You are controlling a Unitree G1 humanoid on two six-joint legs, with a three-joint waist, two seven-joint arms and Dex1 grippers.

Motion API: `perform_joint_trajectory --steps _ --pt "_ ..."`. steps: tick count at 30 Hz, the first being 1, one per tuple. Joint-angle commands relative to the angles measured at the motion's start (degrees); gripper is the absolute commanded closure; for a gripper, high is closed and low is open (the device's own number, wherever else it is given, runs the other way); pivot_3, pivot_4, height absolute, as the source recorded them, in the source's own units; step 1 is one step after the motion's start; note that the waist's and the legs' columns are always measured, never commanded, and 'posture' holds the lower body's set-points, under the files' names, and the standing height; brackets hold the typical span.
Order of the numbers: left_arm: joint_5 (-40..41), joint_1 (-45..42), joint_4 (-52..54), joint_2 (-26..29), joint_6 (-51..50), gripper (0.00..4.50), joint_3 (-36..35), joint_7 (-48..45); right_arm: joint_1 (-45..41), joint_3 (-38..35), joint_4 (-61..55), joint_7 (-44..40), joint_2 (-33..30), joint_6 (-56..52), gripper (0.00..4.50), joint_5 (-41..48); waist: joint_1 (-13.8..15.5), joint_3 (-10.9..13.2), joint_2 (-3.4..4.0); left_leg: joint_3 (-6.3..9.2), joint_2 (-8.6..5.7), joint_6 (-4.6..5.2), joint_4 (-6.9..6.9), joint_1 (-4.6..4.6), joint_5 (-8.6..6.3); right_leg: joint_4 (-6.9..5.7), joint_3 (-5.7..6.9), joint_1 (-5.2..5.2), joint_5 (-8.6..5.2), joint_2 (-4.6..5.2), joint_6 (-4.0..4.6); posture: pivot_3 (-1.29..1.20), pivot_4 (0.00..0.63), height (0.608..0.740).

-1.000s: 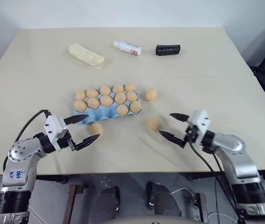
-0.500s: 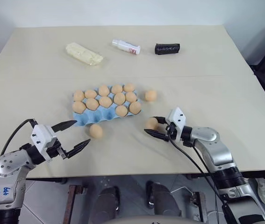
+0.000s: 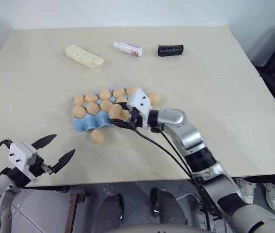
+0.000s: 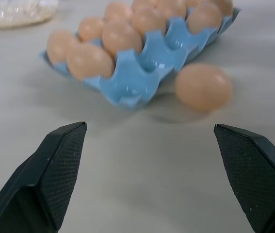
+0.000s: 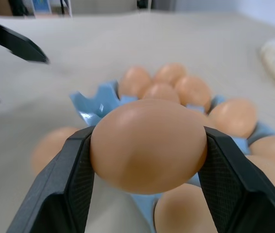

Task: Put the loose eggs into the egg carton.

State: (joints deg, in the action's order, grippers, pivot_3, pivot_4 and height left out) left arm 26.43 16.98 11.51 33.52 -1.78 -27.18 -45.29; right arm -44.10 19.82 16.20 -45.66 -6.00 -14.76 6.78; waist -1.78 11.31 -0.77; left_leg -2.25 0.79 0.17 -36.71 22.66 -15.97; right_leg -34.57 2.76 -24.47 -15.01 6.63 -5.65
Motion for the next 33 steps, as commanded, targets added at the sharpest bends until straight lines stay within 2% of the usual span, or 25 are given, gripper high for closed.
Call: perform_joint_trajectory --steps 1,4,6,7,11,15,19,25,29,33 --pt "0.6 0.9 3.6 -0.6 1.1 0.0 -1.4 1.1 -1.6 -0.1 3.1 1.8 1.9 2.7 1.62 -1.9 -0.1 0.0 -0.01 0.0 0.0 0.0 -0.01 0.08 0.0 -0.04 0.0 -0.08 0.0 0.0 0.0 0.0 0.15 0.74" --pt "0.5 1.1 4.3 -1.0 0.9 0.0 -1.2 1.5 -2.0 -0.8 4.0 1.7 3.1 3.1 0.87 -1.6 -0.3 0.0 0.0 -0.01 0.01 -0.02 -0.02 0.15 0.0 -0.07 0.04 -0.16 0.0 -0.03 0.01 0.0 0.15 0.74" --pt "0.6 0.9 4.4 -1.0 0.8 0.0 -1.1 1.5 -1.8 -1.1 2.8 1.5 3.6 3.0 0.18 -1.1 -0.3 0.0 -0.01 -0.03 0.01 -0.02 -0.02 0.16 0.0 -0.08 0.08 -0.17 0.0 -0.03 0.0 0.0 0.15 0.74" --pt "0.7 0.8 4.5 -1.0 0.7 0.0 -0.9 1.5 -1.5 -1.5 1.9 1.5 3.6 2.7 0.05 -0.8 -0.4 0.0 0.0 -0.03 0.01 -0.02 -0.05 0.17 0.0 -0.09 0.08 -0.18 0.0 -0.03 0.0 0.0 0.15 0.74" --pt "0.8 -0.3 4.8 -0.6 0.2 0.0 0.1 1.3 1.3 -2.9 -5.4 -0.4 1.0 1.4 0.05 1.3 -0.5 0.0 0.01 -0.04 0.03 -0.02 -0.12 0.18 0.0 -0.16 0.09 -0.19 0.0 -0.05 0.0 0.0 0.15 0.74" --pt "0.3 -4.3 5.0 0.8 -0.6 0.0 3.7 -0.4 10.8 -10.5 -16.3 -2.8 -7.7 4.8 0.05 5.3 0.6 0.0 -0.03 0.06 0.01 0.0 -0.25 0.3 -0.02 -0.12 0.17 -0.16 0.0 -0.05 0.0 0.0 0.15 0.74" --pt "0.7 -7.7 4.4 1.4 -2.6 0.0 7.1 -1.8 20.7 -17.3 -19.4 -2.2 -15.1 9.5 0.05 6.0 1.0 0.0 -0.05 -0.08 -0.06 0.12 -0.37 0.4 -0.07 0.05 0.27 -0.14 0.1 -0.03 -0.15 0.0 0.15 0.74" --pt "-0.2 -13.3 1.3 1.3 -2.9 0.0 10.8 -2.9 32.8 -26.7 -18.1 2.3 -19.4 15.0 0.05 5.7 0.2 0.0 -0.05 -0.33 0.05 0.1 -0.4 0.26 -0.05 -0.14 0.21 -0.14 0.12 -0.26 -0.14 0.0 0.15 0.74" --pt "-0.6 -15.1 -0.8 1.6 -2.3 0.0 11.6 -3.9 33.0 -28.0 -14.3 4.8 -19.8 15.9 0.05 4.8 -0.1 0.0 -0.06 -0.75 0.07 0.11 -0.41 -0.29 -0.03 -0.35 -0.04 0.1 0.14 -0.43 -0.11 0.0 0.15 0.74" --pt "-0.8 -16.5 -1.8 1.6 -2.0 0.0 12.1 -4.5 28.2 -26.4 -10.4 4.8 -19.6 13.7 0.05 5.0 0.1 0.0 -0.05 -0.8 0.16 0.12 -0.48 -0.44 0.12 -0.38 -0.11 0.19 0.28 -0.44 0.05 0.0 0.15 0.74"
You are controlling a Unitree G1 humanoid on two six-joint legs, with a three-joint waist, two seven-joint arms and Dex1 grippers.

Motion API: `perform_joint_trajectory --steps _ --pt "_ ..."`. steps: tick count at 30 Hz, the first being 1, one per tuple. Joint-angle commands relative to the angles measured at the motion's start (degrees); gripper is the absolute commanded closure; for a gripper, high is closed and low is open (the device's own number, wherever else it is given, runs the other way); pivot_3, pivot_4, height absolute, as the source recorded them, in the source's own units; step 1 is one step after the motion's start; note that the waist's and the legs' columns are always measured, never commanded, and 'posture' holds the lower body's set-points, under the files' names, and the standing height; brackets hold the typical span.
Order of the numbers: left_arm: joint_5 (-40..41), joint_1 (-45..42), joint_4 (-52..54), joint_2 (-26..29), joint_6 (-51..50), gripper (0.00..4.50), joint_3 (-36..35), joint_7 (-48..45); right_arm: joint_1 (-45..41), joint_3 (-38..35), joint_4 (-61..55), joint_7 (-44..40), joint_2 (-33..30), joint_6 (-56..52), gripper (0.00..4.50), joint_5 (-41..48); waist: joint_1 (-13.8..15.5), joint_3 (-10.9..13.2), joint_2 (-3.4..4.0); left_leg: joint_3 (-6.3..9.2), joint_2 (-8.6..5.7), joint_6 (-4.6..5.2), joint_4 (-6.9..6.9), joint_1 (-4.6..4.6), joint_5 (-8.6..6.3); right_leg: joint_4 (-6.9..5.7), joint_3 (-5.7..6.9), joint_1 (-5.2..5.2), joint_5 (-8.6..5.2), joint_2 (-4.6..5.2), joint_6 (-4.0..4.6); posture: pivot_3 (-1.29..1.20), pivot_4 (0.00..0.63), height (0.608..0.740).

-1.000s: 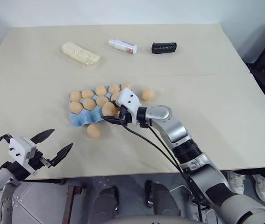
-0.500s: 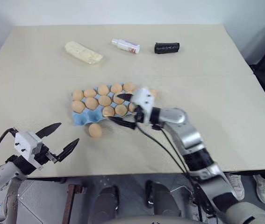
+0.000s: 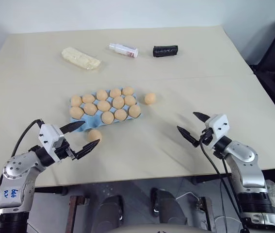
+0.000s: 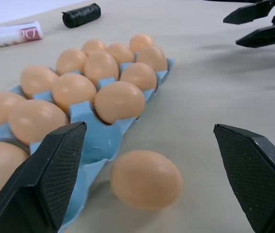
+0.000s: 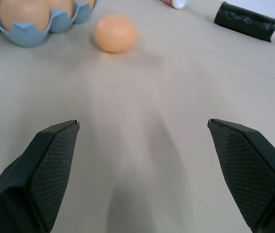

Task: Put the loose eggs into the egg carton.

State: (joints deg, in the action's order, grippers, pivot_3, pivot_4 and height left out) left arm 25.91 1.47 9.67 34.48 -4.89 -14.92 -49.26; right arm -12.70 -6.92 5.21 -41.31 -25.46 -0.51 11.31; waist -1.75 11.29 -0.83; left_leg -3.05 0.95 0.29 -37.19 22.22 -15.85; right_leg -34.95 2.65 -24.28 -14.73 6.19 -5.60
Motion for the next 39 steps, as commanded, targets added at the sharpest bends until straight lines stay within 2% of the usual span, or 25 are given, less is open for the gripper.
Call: perform_joint_trajectory --steps 1,7,11,15,22,28,31,36,38,39 --pt "-0.2 -1.3 0.0 0.6 1.0 0.0 0.0 -0.7 -5.7 1.1 2.7 0.2 0.0 -0.7 0.05 0.1 0.0 0.0 0.01 0.0 0.0 0.01 0.0 0.0 0.06 0.0 0.0 0.0 0.03 0.02 0.03 0.0 0.15 0.74" --pt "0.7 -1.6 0.8 0.2 0.1 0.0 -0.1 -0.5 -19.2 4.3 15.9 -0.9 1.7 -0.5 0.05 -1.3 0.1 0.0 0.0 -0.01 0.08 -0.02 0.04 0.01 0.09 -0.02 -0.04 -0.07 0.1 0.06 0.1 0.0 0.15 0.74" --pt "0.3 0.5 2.5 -0.2 0.8 0.0 -1.1 0.8 -32.3 6.3 29.6 0.2 5.5 -1.1 0.05 -3.1 -0.3 0.0 0.02 -0.16 0.09 -0.05 0.06 0.15 0.07 -0.05 -0.03 -0.27 0.11 0.08 0.09 0.0 0.15 0.74" --pt "-0.1 2.9 4.1 -0.5 1.3 0.0 -2.0 2.2 -40.8 6.1 40.4 0.4 10.2 0.6 0.05 -2.8 -0.4 0.0 0.02 -0.16 0.15 -0.08 0.14 0.15 0.04 -0.02 0.0 -0.29 0.11 0.1 0.1 0.0 0.15 0.74" --pt "0.1 6.0 6.4 -0.8 1.6 0.0 -2.7 3.9 -46.7 8.1 53.7 2.1 14.5 3.6 0.05 -6.9 -0.2 0.0 0.03 -0.12 0.18 -0.11 0.16 0.2 -0.04 0.09 0.1 -0.3 0.09 0.21 0.14 0.0 0.15 0.74" --pt "0.3 6.0 6.7 -0.5 1.5 0.0 -3.0 4.3 -48.7 7.2 57.4 2.6 15.5 5.2 0.05 -7.4 -0.7 0.0 0.04 -0.17 0.17 -0.1 0.17 0.21 -0.06 0.08 0.18 -0.34 0.09 0.3 0.14 0.0 0.15 0.74" --pt "0.3 6.0 6.8 -0.5 1.4 0.0 -3.1 4.4 -49.0 7.0 57.9 2.1 15.5 5.7 0.64 -7.4 -1.3 0.0 0.05 -0.17 0.18 -0.11 0.21 0.21 -0.06 0.08 0.18 -0.34 0.09 0.29 0.14 0.0 0.15 0.74" --pt "0.4 6.1 6.7 -0.5 1.4 0.0 -3.5 4.5 -48.6 6.4 56.7 0.1 15.1 6.8 2.28 -6.8 -1.7 0.0 0.05 -0.24 0.19 -0.11 0.22 0.2 -0.06 0.05 0.18 -0.37 0.09 0.28 0.14 0.0 0.15 0.74" --pt "0.7 6.6 6.4 -0.5 1.4 0.0 -4.7 4.8 -48.7 6.1 55.1 -1.0 14.9 6.6 2.56 -6.2 -1.7 0.0 0.06 -0.24 0.2 -0.11 0.21 0.2 -0.07 0.05 0.19 -0.37 0.09 0.27 0.14 0.0 0.15 0.74" --pt "0.9 7.3 6.2 -0.6 1.5 0.0 -5.8 5.1 -48.9 6.1 53.5 -2.2 14.8 6.2 2.56 -5.8 -1.7 0.0 0.06 -0.24 0.2 -0.11 0.2 0.2 -0.07 0.04 0.18 -0.37 0.09 0.27 0.14 0.0 0.15 0.74"
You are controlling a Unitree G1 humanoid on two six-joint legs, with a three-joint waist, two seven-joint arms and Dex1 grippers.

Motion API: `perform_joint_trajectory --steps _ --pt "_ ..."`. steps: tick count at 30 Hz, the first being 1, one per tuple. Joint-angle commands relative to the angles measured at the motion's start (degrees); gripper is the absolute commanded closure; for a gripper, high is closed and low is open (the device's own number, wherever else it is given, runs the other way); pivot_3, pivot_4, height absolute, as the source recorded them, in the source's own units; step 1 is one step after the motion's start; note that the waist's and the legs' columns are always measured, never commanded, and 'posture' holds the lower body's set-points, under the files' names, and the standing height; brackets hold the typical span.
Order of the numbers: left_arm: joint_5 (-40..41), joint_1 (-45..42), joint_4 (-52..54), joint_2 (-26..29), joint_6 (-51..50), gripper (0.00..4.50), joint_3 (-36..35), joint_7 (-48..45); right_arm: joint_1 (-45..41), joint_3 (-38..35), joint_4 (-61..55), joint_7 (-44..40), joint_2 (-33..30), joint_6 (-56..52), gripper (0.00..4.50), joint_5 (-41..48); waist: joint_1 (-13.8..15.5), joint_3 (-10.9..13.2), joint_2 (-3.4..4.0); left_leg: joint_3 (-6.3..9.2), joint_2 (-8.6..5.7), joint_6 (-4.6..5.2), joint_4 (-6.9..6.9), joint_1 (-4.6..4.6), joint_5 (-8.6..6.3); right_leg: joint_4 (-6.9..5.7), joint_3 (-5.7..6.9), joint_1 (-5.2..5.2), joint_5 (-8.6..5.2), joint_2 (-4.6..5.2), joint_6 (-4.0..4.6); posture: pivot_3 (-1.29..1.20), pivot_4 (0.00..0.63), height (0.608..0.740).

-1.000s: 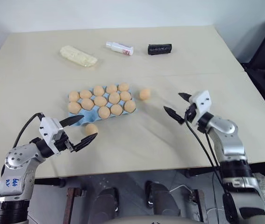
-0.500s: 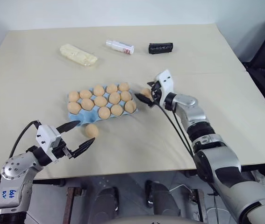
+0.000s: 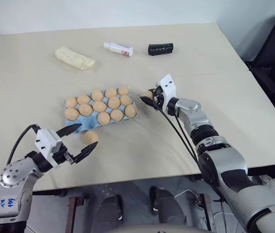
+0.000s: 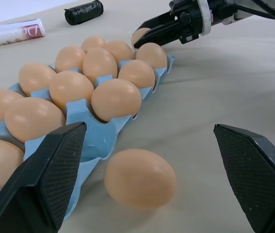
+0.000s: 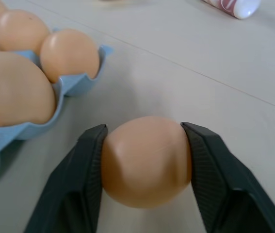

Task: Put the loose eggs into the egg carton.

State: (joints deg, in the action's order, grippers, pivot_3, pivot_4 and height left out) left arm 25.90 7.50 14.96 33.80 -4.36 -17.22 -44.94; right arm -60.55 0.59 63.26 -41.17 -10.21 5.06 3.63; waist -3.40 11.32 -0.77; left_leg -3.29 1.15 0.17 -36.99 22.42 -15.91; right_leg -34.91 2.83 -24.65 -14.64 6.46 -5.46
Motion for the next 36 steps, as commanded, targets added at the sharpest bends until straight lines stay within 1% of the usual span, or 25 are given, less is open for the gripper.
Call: perform_joint_trajectory --steps 1,3,7,9,11,13,15,16,20,22,23,25,27,28,31,33,36 --pt "1.0 2.0 0.7 0.0 1.0 0.0 -4.6 1.2 -1.2 -1.4 -6.1 -3.3 -0.3 0.1 2.56 2.3 0.0 0.0 0.0 0.0 0.0 0.0 0.0 0.0 0.0 0.0 -0.01 0.0 0.0 0.0 0.0 0.0 0.15 0.74" --pt "1.5 3.2 -0.1 -0.4 1.0 0.0 -6.9 2.0 -1.3 -0.9 -10.2 -5.6 0.5 -1.8 2.56 3.2 -0.2 0.0 0.03 -0.05 0.02 -0.01 0.01 0.0 -0.01 0.0 -0.03 -0.04 0.0 0.0 0.0 0.0 0.15 0.74" --pt "2.4 5.9 -2.9 -1.7 1.7 0.0 -12.6 4.0 0.5 2.8 -23.5 -10.2 4.8 -9.1 2.56 5.5 -0.2 0.0 0.04 -0.06 0.11 -0.08 0.05 0.0 -0.05 -0.02 -0.01 -0.11 -0.02 -0.03 0.04 0.0 0.15 0.74" --pt "2.6 7.7 -3.3 -2.6 1.8 0.0 -14.8 4.7 1.6 5.8 -29.6 -10.9 7.9 -13.5 2.56 6.0 -0.3 0.0 0.03 -0.13 0.23 -0.17 0.03 0.0 -0.12 -0.06 -0.01 -0.19 -0.04 -0.03 0.08 0.0 0.15 0.74" --pt "3.0 9.5 -3.2 -3.2 1.8 0.0 -16.3 4.8 2.3 8.8 -33.0 -10.0 11.5 -16.1 2.56 5.4 -0.3 0.0 0.01 -0.11 0.33 -0.24 0.04 0.0 -0.17 -0.07 -0.01 -0.2 -0.08 -0.02 0.17 0.0 0.15 0.74" --pt "3.2 11.1 -2.7 -3.7 1.7 0.0 -17.2 4.8 2.8 11.3 -33.8 -7.9 15.1 -17.3 2.56 4.1 -0.2 0.0 0.01 -0.11 0.39 -0.34 0.05 0.01 -0.24 -0.09 0.0 -0.26 -0.14 -0.02 0.28 0.0 0.15 0.74" --pt "3.4 11.9 -2.1 -4.1 1.5 0.0 -17.6 5.1 3.4 14.3 -32.3 -6.1 17.9 -16.3 2.56 1.8 0.0 0.0 -0.05 -0.11 0.4 -0.43 0.06 0.1 -0.29 -0.11 -0.02 -0.4 -0.15 -0.02 0.31 0.0 0.15 0.74" --pt "3.5 12.2 -1.9 -4.3 1.5 0.0 -17.8 5.2 3.6 15.5 -31.6 -5.5 18.8 -15.8 2.56 0.9 0.2 0.0 -0.07 -0.1 0.39 -0.56 0.03 0.25 -0.37 -0.12 -0.01 -0.54 -0.15 -0.01 0.31 0.0 0.15 0.74" --pt "3.6 13.0 -1.5 -4.8 1.9 0.0 -18.1 5.1 4.5 19.1 -30.1 -4.7 21.3 -15.4 2.56 -0.2 0.2 -0.2 -0.33 -0.06 0.32 -0.58 -0.1 0.73 -0.39 -0.07 0.16 -0.88 -0.06 0.14 0.35 0.0 0.15 0.74" --pt "3.6 13.3 -1.1 -5.0 1.9 0.0 -18.1 5.2 4.6 19.6 -29.3 -4.5 22.0 -15.3 1.94 0.0 0.0 -0.2 -0.36 -0.11 0.36 -0.57 -0.08 0.73 -0.4 -0.04 0.22 -0.89 -0.03 0.14 0.36 0.0 0.15 0.74" --pt "3.6 13.4 -0.9 -5.1 1.8 0.0 -18.1 5.3 4.7 19.9 -29.0 -4.7 22.2 -15.3 1.7 0.0 0.0 -0.2 -0.35 -0.11 0.37 -0.57 -0.06 0.73 -0.4 -0.04 0.24 -0.9 -0.04 0.14 0.37 0.0 0.15 0.74" --pt "3.6 13.6 -0.4 -5.2 1.6 0.0 -17.9 5.5 4.9 20.5 -28.7 -5.1 22.2 -15.0 1.03 0.0 -0.2 -0.2 -0.35 -0.12 0.42 -0.53 -0.04 0.73 -0.37 -0.06 0.27 -0.93 -0.06 0.09 0.4 0.0 0.15 0.74" --pt "3.6 13.6 0.5 -5.3 1.2 0.0 -17.8 5.9 5.3 20.3 -30.5 -6.2 22.1 -15.9 0.31 1.2 -0.3 -0.2 -0.35 -0.12 0.47 -0.47 -0.02 0.72 -0.33 -0.07 0.29 -0.93 -0.07 0.05 0.43 0.0 0.15 0.74" --pt "3.7 13.5 0.8 -5.3 1.0 0.0 -17.7 6.0 5.5 20.0 -32.3 -7.0 21.7 -16.7 0.05 2.2 -0.4 -0.2 -0.35 -0.12 0.48 -0.44 -0.02 0.72 -0.31 -0.07 0.31 -0.94 -0.08 0.04 0.45 0.0 0.15 0.74" --pt "3.7 13.3 0.7 -5.0 1.0 0.0 -17.3 5.4 6.5 18.6 -38.2 -9.0 18.8 -17.8 0.02 4.4 -0.3 -0.2 -0.35 -0.13 0.49 -0.42 -0.03 0.73 -0.3 -0.07 0.31 -0.94 -0.08 0.02 0.45 0.0 0.15 0.74" --pt "3.5 12.8 0.5 -4.2 0.9 0.0 -16.7 4.7 10.4 15.8 -45.9 -12.5 13.2 -16.6 0.02 7.6 -0.1 -0.2 -0.38 -0.12 0.49 -0.42 -0.05 0.73 -0.3 -0.07 0.31 -0.94 -0.08 0.03 0.45 0.0 0.15 0.74" --pt "2.8 13.3 0.4 -3.2 1.1 0.0 -15.6 2.9 17.0 12.1 -53.6 -17.4 6.5 -13.5 0.02 11.7 0.8 -0.3 -0.5 -0.07 0.46 -0.37 -0.08 0.73 -0.35 0.02 0.46 -0.85 -0.08 0.04 0.44 0.0 0.15 0.74"
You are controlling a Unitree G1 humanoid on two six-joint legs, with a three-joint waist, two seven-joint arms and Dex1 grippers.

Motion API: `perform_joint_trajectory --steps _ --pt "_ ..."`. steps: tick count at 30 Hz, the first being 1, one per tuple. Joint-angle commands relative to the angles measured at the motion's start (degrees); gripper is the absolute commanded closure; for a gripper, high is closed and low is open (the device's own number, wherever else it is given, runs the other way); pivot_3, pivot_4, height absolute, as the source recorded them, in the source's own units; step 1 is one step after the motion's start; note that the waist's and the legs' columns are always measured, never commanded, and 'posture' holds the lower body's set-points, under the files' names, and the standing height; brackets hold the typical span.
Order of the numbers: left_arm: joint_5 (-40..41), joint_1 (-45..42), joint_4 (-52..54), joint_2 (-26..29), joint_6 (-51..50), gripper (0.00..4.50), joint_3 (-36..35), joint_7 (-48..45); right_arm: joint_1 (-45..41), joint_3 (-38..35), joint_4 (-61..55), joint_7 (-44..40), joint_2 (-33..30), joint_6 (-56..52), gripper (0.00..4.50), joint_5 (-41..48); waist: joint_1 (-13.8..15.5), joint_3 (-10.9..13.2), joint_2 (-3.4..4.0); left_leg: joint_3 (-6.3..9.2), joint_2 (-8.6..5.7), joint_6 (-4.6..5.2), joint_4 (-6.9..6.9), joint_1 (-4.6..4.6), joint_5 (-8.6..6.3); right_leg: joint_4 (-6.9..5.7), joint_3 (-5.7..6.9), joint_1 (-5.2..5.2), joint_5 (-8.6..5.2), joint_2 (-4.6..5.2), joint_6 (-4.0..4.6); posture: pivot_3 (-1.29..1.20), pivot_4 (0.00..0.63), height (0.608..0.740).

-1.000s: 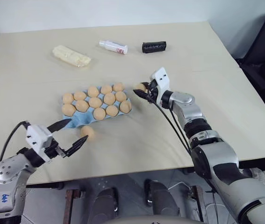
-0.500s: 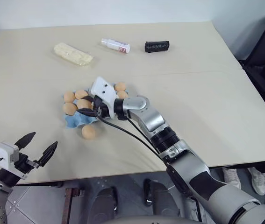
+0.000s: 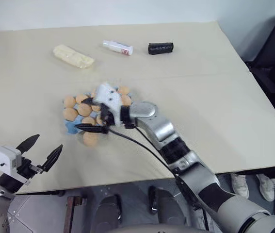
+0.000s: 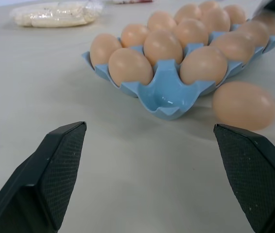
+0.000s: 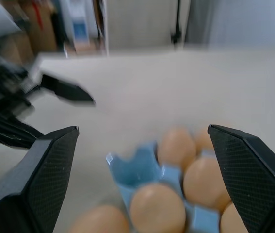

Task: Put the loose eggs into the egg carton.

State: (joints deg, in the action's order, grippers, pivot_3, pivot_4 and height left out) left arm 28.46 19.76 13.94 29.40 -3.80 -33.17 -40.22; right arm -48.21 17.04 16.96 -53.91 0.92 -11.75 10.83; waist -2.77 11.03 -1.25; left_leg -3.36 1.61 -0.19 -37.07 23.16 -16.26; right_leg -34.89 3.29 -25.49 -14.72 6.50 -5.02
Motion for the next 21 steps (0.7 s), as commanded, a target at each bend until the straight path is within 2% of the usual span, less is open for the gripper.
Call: perform_joint_trajectory --steps 1,5,9,14,17,21 --pt "-0.1 1.4 1.6 1.5 0.5 0.0 0.9 -2.5 7.2 -5.8 -9.4 -7.0 -6.9 4.4 0.02 6.4 0.7 -0.1 -0.09 -0.01 -0.03 0.02 -0.01 0.01 -0.01 0.02 0.02 0.01 0.01 0.02 -0.01 0.0 0.15 0.74" --pt "-0.1 2.1 3.5 1.7 -0.8 0.0 2.7 -2.7 17.4 -9.3 -13.4 -14.9 -17.1 10.7 0.02 9.0 1.1 -0.1 -0.1 -0.32 -0.02 0.18 -0.04 -0.02 -0.11 0.13 0.43 0.02 0.05 0.06 -0.1 0.0 0.15 0.74" --pt "-0.5 1.4 5.8 1.1 -2.7 0.0 5.3 -1.1 24.7 -12.3 -14.4 -16.0 -23.5 12.8 0.02 9.5 0.9 -0.1 -0.11 -0.54 0.07 0.18 -0.1 -0.11 -0.13 0.06 0.59 0.02 0.05 -0.06 -0.1 0.0 0.15 0.74" --pt "-0.2 0.1 7.8 -0.4 -4.9 0.0 8.4 1.4 27.9 -13.7 -17.1 -13.9 -25.3 12.3 0.02 10.1 0.9 -0.1 -0.11 -0.77 0.21 0.09 -0.22 -0.47 -0.08 -0.2 0.42 0.13 0.12 -0.24 0.02 0.0 0.15 0.74" --pt "-1.4 -0.5 8.9 -1.4 -6.9 0.0 10.7 4.2 28.4 -14.1 -18.1 -12.3 -25.1 11.9 0.02 10.3 1.3 -0.1 -0.09 -0.75 0.23 -0.09 -0.21 -0.87 -0.11 -0.16 0.42 0.53 0.14 -0.27 0.07 0.0 0.15 0.74" --pt "-4.5 -2.5 9.7 -4.9 -8.5 0.0 15.3 9.8 28.2 -13.8 -18.9 -10.8 -24.9 11.5 0.02 10.4 1.3 0.0 -0.09 -0.68 0.24 -0.19 -0.21 -1.01 -0.18 0.18 0.47 0.89 0.24 -0.24 0.05 0.0 0.15 0.74"
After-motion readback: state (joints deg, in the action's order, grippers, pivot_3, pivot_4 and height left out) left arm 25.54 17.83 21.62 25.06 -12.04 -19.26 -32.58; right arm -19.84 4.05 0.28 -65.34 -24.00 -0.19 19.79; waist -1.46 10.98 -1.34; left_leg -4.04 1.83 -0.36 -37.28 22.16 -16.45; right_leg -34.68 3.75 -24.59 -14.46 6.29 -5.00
